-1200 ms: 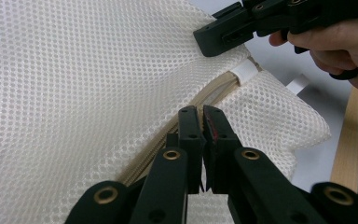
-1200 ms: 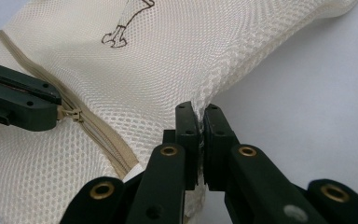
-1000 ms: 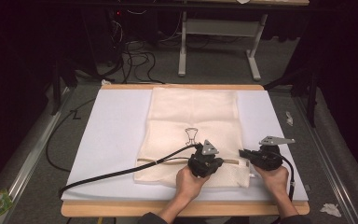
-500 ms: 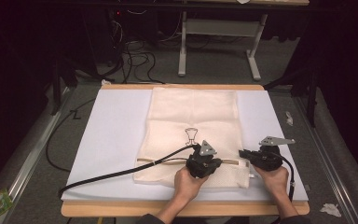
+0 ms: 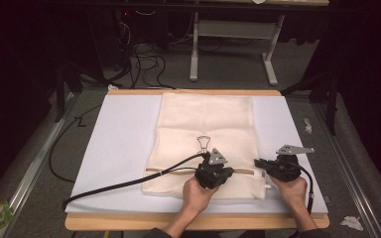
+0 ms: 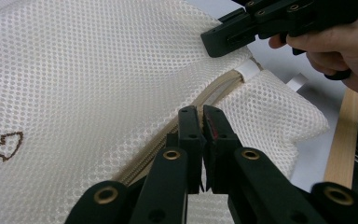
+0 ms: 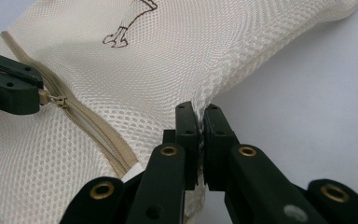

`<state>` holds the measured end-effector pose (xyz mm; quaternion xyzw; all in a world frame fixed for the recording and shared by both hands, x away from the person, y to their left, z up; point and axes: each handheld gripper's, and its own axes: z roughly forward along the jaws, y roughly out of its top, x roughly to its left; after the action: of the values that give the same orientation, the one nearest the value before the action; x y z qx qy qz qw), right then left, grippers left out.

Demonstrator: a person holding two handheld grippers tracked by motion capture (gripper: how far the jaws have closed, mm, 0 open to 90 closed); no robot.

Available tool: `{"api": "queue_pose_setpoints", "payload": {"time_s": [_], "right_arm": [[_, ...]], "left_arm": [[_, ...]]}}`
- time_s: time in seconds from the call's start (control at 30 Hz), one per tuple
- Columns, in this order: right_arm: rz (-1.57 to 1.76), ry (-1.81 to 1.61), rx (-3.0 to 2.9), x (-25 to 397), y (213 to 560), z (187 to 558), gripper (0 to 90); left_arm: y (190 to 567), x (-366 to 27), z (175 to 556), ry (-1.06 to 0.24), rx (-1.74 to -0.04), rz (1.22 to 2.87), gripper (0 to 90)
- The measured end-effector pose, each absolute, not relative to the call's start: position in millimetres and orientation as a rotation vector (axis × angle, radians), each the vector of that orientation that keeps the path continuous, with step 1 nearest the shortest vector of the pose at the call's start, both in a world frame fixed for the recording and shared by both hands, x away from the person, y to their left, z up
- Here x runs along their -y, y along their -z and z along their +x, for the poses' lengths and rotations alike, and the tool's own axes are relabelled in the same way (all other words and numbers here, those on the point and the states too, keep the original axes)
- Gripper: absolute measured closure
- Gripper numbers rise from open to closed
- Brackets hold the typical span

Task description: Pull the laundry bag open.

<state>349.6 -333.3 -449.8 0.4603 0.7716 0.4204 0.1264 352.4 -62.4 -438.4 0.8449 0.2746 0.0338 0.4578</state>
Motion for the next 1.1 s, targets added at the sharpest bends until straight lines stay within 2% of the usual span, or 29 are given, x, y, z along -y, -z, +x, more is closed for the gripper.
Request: {"api": "queue_pose_setpoints", "payload": {"time_s": [1.1], "right_arm": [[1.345,-1.231,-2.24,335,452,350,87.7]], "left_arm": [[432,36,351,-0.082,-0.71,2.037,87.1]]}}
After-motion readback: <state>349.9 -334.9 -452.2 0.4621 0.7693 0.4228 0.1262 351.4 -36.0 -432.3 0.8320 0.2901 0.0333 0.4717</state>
